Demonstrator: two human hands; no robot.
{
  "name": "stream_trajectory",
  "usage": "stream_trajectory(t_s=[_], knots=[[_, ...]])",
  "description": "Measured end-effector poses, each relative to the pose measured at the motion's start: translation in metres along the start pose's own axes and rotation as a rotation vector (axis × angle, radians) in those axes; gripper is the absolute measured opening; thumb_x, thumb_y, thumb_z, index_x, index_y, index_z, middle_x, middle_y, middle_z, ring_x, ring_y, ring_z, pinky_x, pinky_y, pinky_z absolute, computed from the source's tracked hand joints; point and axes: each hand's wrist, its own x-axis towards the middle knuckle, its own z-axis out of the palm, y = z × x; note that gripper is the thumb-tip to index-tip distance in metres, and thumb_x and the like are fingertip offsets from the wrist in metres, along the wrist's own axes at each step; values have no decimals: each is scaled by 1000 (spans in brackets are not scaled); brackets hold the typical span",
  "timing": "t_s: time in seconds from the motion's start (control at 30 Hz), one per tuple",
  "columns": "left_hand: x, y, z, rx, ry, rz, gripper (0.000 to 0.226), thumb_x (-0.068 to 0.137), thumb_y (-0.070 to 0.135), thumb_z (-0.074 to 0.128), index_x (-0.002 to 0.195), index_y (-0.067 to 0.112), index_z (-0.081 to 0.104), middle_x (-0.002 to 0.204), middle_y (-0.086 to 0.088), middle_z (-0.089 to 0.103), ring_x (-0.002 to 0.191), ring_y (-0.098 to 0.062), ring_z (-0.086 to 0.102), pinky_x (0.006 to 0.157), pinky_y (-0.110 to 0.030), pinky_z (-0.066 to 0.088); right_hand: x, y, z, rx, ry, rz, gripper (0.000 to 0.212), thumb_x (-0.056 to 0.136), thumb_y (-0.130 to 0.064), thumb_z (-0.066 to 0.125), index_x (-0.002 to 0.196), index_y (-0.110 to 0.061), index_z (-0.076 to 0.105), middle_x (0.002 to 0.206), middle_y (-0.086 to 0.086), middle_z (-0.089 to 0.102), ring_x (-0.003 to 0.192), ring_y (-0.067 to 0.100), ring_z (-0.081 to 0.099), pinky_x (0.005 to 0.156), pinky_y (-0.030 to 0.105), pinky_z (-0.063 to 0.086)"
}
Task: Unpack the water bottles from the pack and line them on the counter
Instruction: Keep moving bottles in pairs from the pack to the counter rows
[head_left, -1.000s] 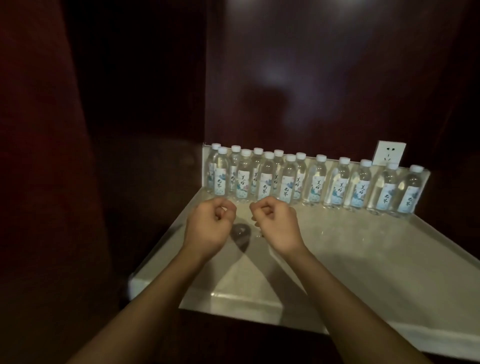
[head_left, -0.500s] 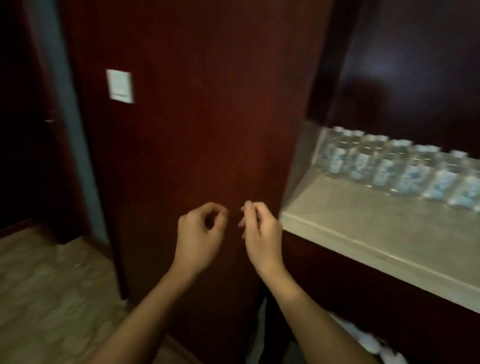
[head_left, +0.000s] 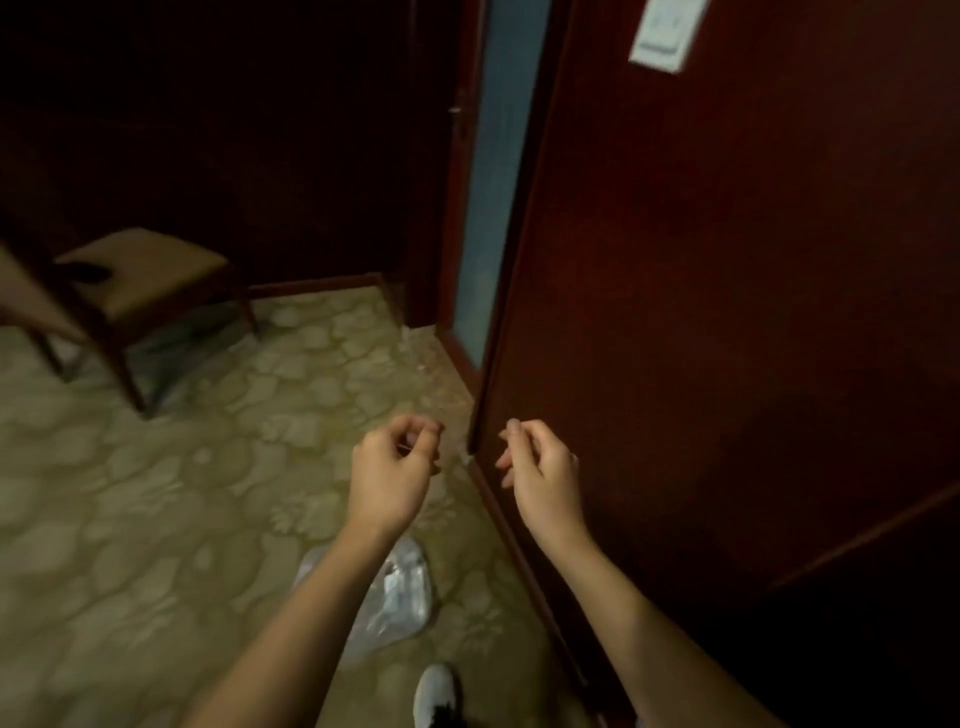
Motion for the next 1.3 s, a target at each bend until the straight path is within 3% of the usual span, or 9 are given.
stream_trajectory(t_s=[0.07, 0.2, 0.33, 0.57, 0.77, 0.9, 1.03, 1.17, 1.3], knots=[[11, -27, -12, 13, 45, -97, 18, 98, 17, 60, 90, 12, 75, 67, -6, 67, 51, -4, 61, 52, -16, 49, 10, 17, 33, 7, -82, 58, 31, 101, -33, 51, 81, -14, 64, 59, -6, 62, 60, 19, 63, 74, 49, 53], [46, -62, -23, 53, 82, -260, 17, 98, 18, 59, 89, 14, 73, 67, -2, 66, 49, -2, 61, 56, -22, 48, 37, 50, 92, 29, -226, 174, 26, 98, -36, 55, 81, -19, 63, 65, -1, 66, 67, 23, 66, 74, 50, 54], [82, -87, -20, 128, 65, -359, 15, 99, 17, 58, 94, 14, 72, 72, -3, 68, 56, -8, 63, 58, -22, 50, 65, 84, 134, 80, -358, 307, 26, 84, -57, 50, 78, -33, 59, 68, -5, 64, 69, 19, 65, 75, 50, 56], [124, -145, -29, 260, 58, -517, 24, 96, 6, 52, 95, 21, 71, 84, -3, 72, 57, 1, 67, 65, -27, 52, 84, 140, 197, 80, -504, 532, 11, 96, -31, 56, 95, -21, 63, 79, 1, 68, 73, 20, 66, 79, 46, 56], [145, -210, -14, 307, -32, -642, 27, 93, 7, 52, 90, 26, 71, 73, -3, 72, 70, -20, 71, 68, -37, 57, 79, 197, 241, 17, -632, 680, 10, 93, -38, 59, 95, -28, 61, 93, 4, 72, 89, 25, 70, 83, 42, 57], [154, -274, -7, 288, -81, -711, 19, 97, 10, 55, 93, 20, 71, 75, -6, 71, 66, -18, 69, 69, -35, 56, 70, 240, 282, 33, -664, 791, 34, 86, -53, 56, 101, -23, 61, 95, 3, 69, 88, 22, 69, 84, 46, 58], [159, -354, -4, 247, -110, -806, 19, 98, 17, 58, 88, 29, 69, 73, -5, 72, 68, -20, 68, 69, -35, 54, 58, 291, 339, -2, -677, 886, 8, 94, -36, 58, 96, -28, 57, 100, 7, 68, 97, 32, 69, 88, 52, 57], [166, -442, -2, 193, -140, -871, 14, 98, 20, 60, 93, 23, 72, 69, 1, 72, 68, -18, 69, 73, -38, 56, 52, 337, 401, -82, -667, 897, 21, 96, -28, 59, 109, -12, 63, 99, 3, 66, 97, 22, 65, 86, 32, 51], [178, -531, 7, 134, -142, -855, 14, 99, 14, 59, 93, 21, 71, 74, -1, 71, 65, -16, 67, 73, -37, 55, 47, 408, 460, -130, -696, 933, 22, 95, -24, 53, 80, -10, 62, 80, 7, 66, 81, 24, 63, 70, 31, 43]])
